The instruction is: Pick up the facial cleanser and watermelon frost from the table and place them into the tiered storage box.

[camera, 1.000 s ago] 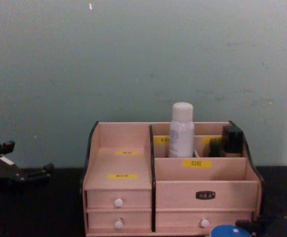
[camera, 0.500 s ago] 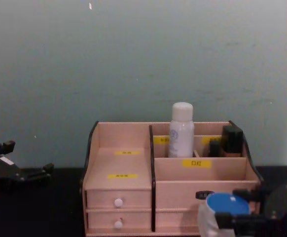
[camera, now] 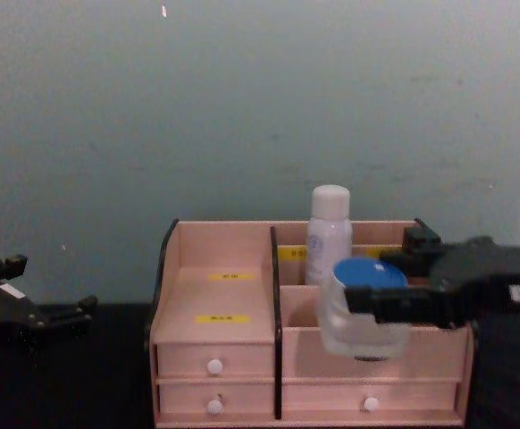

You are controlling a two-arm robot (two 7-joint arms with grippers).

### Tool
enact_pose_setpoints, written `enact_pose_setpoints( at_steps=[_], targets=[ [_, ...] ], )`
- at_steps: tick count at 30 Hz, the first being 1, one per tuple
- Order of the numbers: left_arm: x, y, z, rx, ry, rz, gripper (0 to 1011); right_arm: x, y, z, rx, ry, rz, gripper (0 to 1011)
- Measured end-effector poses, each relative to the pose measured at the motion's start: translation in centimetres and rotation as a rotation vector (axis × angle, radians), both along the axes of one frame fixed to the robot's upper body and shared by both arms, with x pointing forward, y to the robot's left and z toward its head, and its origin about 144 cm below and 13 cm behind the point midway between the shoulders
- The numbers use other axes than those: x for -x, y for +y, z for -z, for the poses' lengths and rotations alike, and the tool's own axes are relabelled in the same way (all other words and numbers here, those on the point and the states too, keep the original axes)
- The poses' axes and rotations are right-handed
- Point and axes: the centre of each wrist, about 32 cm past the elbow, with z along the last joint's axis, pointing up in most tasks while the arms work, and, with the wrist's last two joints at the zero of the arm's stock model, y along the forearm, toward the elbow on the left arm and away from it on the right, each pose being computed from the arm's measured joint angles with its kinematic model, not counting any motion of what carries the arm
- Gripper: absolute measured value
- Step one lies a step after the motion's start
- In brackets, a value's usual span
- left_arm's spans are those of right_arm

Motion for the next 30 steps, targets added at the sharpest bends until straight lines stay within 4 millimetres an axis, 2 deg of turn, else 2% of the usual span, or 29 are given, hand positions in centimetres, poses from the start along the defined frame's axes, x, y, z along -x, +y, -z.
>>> enact_pose_setpoints(
  at_steps=[11, 30],
  targets=[
    [0.0, 0.0, 0.0, 0.000, 0.000, 0.000, 1001, -3.4, 2.9, -1.1, -0.014, -0.022, 0.001, 705],
    [0.0, 0.0, 0.0, 0.000, 0.000, 0.000, 1001, -7.8, 7.4, -2.2, -0.039, -0.031, -0.015, 705]
  ],
)
